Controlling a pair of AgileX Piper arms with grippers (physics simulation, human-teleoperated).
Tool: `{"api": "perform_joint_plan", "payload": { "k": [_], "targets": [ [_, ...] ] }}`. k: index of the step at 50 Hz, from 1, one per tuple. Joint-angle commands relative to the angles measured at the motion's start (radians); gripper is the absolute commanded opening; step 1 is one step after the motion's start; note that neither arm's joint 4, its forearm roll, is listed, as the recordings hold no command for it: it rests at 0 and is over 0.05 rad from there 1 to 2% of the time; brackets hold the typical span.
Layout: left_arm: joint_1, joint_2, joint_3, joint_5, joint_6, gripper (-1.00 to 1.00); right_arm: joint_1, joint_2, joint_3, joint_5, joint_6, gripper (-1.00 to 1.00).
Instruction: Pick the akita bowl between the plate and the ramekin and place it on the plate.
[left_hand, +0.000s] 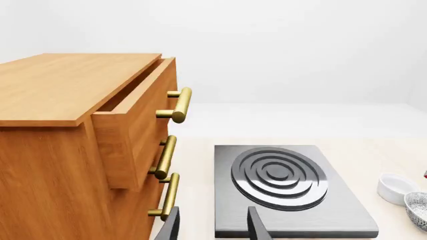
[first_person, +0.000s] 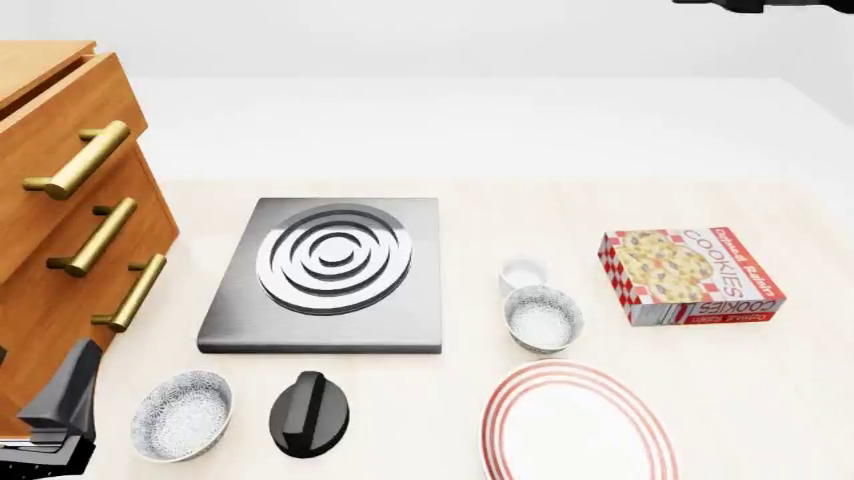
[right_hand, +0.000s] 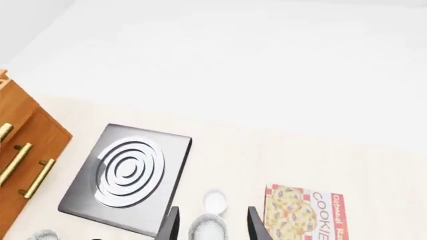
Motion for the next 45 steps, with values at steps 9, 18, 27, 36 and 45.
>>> {"api": "perform_joint_plan", "payload": {
  "k": [9,18,27,36,45],
  "targets": [
    [0.000,0.000,0.000,0.000,0.000,1.00,0.042,0.128,0.136,-0.019,0.083,1.00],
    [0.000,0.000,0.000,0.000,0.000,1.00,0.020,0.137,0.242,-0.076,0.090,1.00],
    [0.000,0.000,0.000,0.000,0.000,1.00,0.027,0.182,0.341,-0.164,0.087,1.00],
    [0.000,0.000,0.000,0.000,0.000,1.00,0.017,0.209,0.418,-0.229,0.110,1.00],
    [0.000,0.000,0.000,0.000,0.000,1.00,0.005,0.236,0.511,-0.305,0.125,1.00]
  ]
}}
